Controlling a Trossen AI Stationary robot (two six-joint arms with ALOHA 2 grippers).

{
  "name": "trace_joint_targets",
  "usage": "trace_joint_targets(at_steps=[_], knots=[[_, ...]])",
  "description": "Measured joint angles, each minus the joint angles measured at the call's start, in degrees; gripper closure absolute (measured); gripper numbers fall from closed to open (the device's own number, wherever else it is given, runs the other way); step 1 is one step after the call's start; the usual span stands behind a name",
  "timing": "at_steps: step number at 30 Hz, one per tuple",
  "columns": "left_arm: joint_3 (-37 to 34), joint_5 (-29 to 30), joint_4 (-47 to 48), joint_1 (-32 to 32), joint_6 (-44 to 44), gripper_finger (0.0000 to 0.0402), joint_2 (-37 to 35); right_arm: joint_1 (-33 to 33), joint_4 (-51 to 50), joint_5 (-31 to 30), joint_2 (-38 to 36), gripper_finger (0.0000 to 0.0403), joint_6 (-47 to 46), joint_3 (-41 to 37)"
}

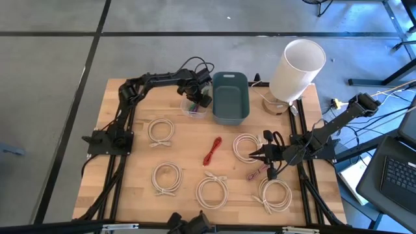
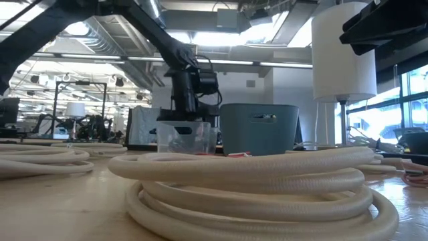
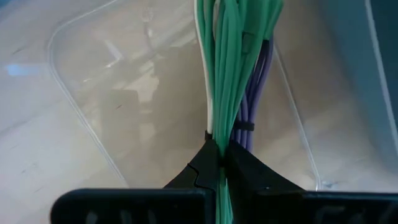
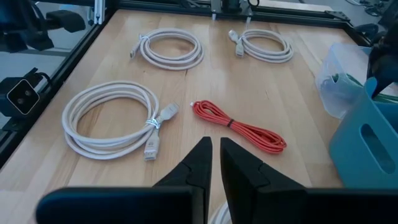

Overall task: Pick and place USB-C Cables
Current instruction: Put the green USB cable into the transparent bin, then put the red USB cable into the transparent bin

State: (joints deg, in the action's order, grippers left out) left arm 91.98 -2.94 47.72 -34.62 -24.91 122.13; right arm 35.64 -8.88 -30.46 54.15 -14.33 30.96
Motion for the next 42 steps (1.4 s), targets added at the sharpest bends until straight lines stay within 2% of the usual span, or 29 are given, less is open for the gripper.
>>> trace_joint_targets(at_steps=[7, 26, 36, 42], knots=[[0.1, 0.3, -0.2, 0.0, 2.4, 0.0372, 0.5, 0.0, -0.2, 0.0, 0.0, 0.0366, 0.0, 0.0], [0.9, 1.5, 1.1, -0.1, 2.6, 0.0254, 0.5, 0.0, -0.2, 0.0, 0.0, 0.0366, -0.2, 0.0], [12.7, 1.2, 11.3, 0.1, 2.7, 0.0238, 0.5, 0.0, -0.2, 0.0, 0.0, 0.0366, -0.2, 0.0], [24.5, 1.3, 27.7, 1.2, 3.2, 0.024, 0.5, 0.0, -0.2, 0.7, 0.0, 0.0366, -0.2, 0.0]])
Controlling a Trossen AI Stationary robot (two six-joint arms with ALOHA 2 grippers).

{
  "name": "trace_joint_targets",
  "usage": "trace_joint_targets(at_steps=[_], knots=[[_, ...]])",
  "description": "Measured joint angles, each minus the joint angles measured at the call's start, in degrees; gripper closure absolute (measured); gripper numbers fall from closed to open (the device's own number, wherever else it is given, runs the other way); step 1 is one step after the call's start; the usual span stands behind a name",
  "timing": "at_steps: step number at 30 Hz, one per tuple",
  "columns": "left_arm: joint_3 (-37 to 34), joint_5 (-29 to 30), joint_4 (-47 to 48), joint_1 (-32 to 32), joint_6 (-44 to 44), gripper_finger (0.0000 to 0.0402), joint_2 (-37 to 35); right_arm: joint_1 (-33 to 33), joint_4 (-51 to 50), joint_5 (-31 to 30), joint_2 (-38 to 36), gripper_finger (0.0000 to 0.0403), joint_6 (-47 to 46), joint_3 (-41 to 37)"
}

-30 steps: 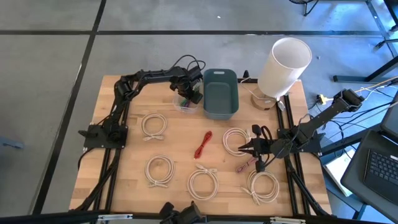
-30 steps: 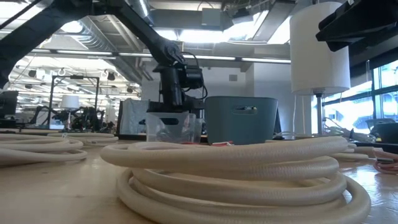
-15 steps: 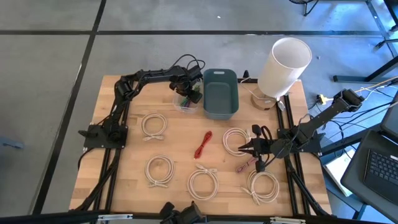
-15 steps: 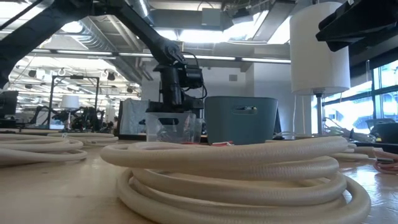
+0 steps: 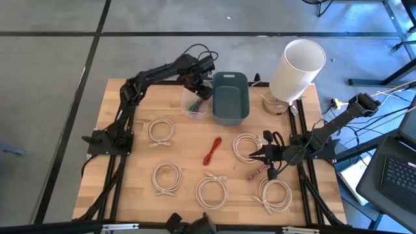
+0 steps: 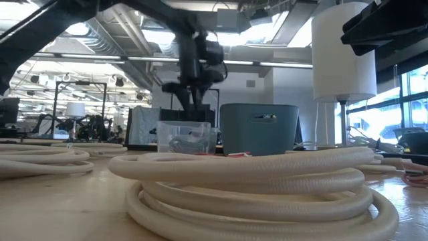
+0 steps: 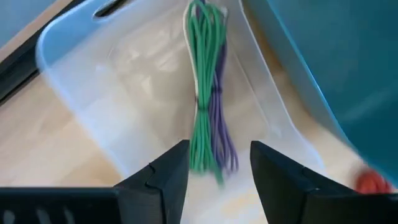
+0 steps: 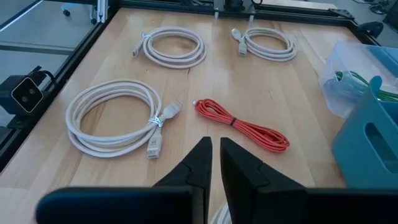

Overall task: Pick and place USB-C Cables
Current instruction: Put the red USB cable into the transparent bin

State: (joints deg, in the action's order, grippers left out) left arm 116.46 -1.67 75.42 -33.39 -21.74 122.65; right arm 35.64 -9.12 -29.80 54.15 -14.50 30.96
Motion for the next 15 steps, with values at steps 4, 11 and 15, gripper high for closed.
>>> trace_joint_targets(at_steps=[4, 11, 15], knots=[[8.4, 0.5, 10.2, 2.1, 0.0, 0.0238, 0.0, 0.0, -0.2, 0.0, 0.0, 0.0366, 0.0, 0.0], [13.8, 3.1, 14.6, 14.3, -1.3, 0.024, -1.7, 0.2, -1.7, 3.3, 0.0, 0.0366, -1.2, 0.0], [13.7, 4.6, 14.6, 24.5, -2.0, 0.0244, -2.4, 0.2, -3.2, 4.1, 0.0, 0.0366, -3.3, 0.0]])
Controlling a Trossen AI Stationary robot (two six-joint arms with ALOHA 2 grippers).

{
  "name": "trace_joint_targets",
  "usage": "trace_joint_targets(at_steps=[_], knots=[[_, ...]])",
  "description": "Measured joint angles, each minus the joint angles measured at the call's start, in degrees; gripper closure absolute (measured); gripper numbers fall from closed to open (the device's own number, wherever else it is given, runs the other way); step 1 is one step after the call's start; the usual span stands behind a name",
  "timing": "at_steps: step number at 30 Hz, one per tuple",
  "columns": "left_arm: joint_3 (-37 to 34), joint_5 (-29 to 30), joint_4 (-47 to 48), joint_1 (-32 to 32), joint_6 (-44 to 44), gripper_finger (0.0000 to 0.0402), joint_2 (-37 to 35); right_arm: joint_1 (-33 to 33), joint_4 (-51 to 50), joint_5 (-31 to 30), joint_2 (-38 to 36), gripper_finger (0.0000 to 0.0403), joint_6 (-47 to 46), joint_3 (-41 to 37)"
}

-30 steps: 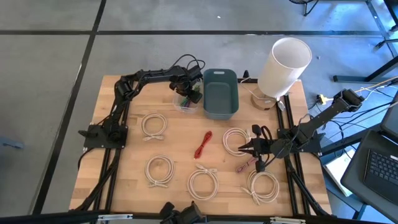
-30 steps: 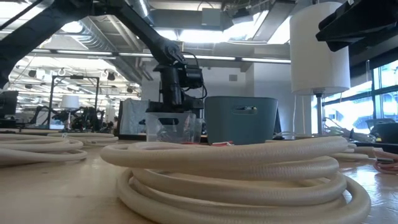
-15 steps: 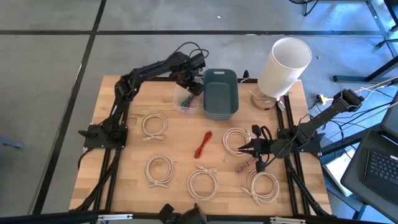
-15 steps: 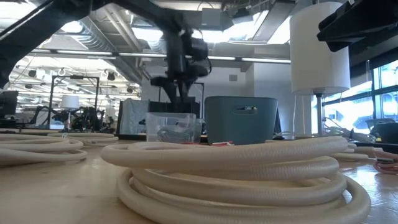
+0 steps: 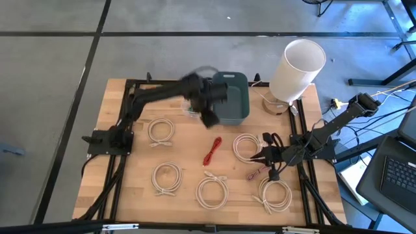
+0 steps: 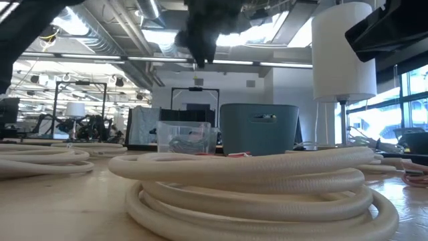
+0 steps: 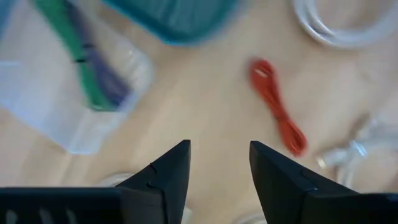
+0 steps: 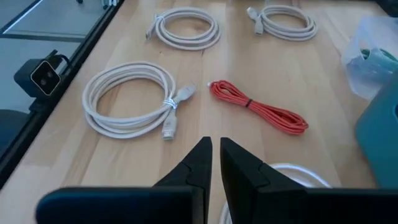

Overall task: Pick and place USB-C Cables
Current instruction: Put the red USB cable into the transparent bin

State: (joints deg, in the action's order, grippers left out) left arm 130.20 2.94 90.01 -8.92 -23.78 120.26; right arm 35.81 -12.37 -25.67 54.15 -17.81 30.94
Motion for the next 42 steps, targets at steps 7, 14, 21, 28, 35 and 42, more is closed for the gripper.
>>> trace_joint_targets(at_steps=[7, 14, 21, 28, 35, 42], knots=[[-0.2, 10.3, -0.1, 17.2, -8.9, 0.0252, -0.5, 0.0, -0.1, 1.7, 0.0, 0.0366, -2.9, 0.0], [-9.0, 27.8, -9.1, 28.9, -24.3, 0.0254, -0.5, 0.0, 0.0, 1.9, 0.0, 0.0366, -4.5, 0.0], [-21.1, 23.5, -27.0, 27.8, -27.6, 0.0254, -0.4, 0.0, 1.7, 1.9, 0.0, 0.0366, -4.7, 0.0], [-28.2, 21.3, -30.8, 20.8, -32.3, 0.0254, -0.4, 0.0, 2.3, 4.4, 0.0, 0.0366, -6.4, 0.0], [-38.5, 12.4, -44.3, 15.8, -34.0, 0.0254, -0.4, 0.0, 2.3, 4.9, 0.0, 0.0366, -7.3, 0.0], [-45.6, 5.1, -56.9, 14.5, -33.1, 0.0254, -0.4, 0.0, 1.8, 4.9, 0.0, 0.0366, -7.3, 0.0]])
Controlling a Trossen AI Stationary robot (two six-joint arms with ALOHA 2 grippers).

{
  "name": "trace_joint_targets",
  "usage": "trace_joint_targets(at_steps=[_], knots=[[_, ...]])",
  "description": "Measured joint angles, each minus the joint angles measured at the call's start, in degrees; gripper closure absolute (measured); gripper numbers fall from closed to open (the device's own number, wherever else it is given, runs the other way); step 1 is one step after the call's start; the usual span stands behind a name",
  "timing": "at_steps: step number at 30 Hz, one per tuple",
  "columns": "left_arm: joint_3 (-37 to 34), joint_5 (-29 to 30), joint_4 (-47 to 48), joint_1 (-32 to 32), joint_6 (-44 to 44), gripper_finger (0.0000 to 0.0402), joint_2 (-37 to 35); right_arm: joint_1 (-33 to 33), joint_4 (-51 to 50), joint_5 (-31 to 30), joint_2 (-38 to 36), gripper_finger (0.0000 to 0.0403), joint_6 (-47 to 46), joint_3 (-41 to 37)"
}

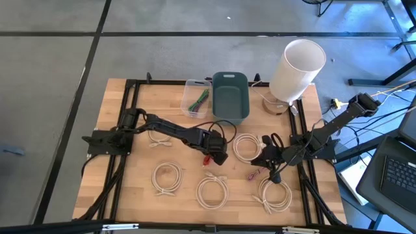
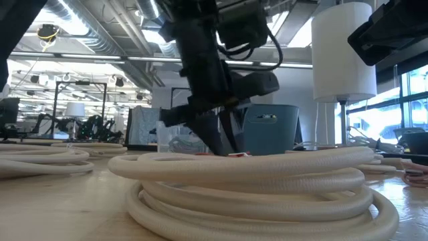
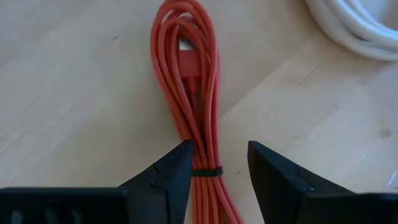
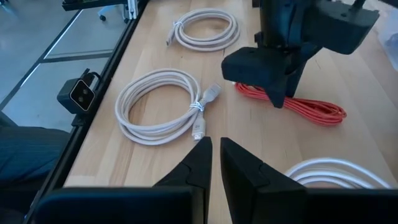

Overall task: Pick and place USB-C Cables
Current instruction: Put the red USB cable into the transparent bin

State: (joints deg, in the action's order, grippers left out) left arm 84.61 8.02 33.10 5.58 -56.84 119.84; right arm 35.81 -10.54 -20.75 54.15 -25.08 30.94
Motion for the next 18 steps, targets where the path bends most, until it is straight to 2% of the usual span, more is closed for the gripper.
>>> trace_joint_targets(at_steps=[13, 18], knots=[[-3.4, 0.9, -2.5, 0.0, 0.7, 0.0255, -0.3, 0.0, 0.0, -0.1, 0.0, 0.0366, 0.0, 0.0], [-3.5, 2.7, -2.3, 0.4, 4.8, 0.029, -0.2, 0.0, 0.0, -0.2, 0.0, 0.0366, 0.0, 0.0]])
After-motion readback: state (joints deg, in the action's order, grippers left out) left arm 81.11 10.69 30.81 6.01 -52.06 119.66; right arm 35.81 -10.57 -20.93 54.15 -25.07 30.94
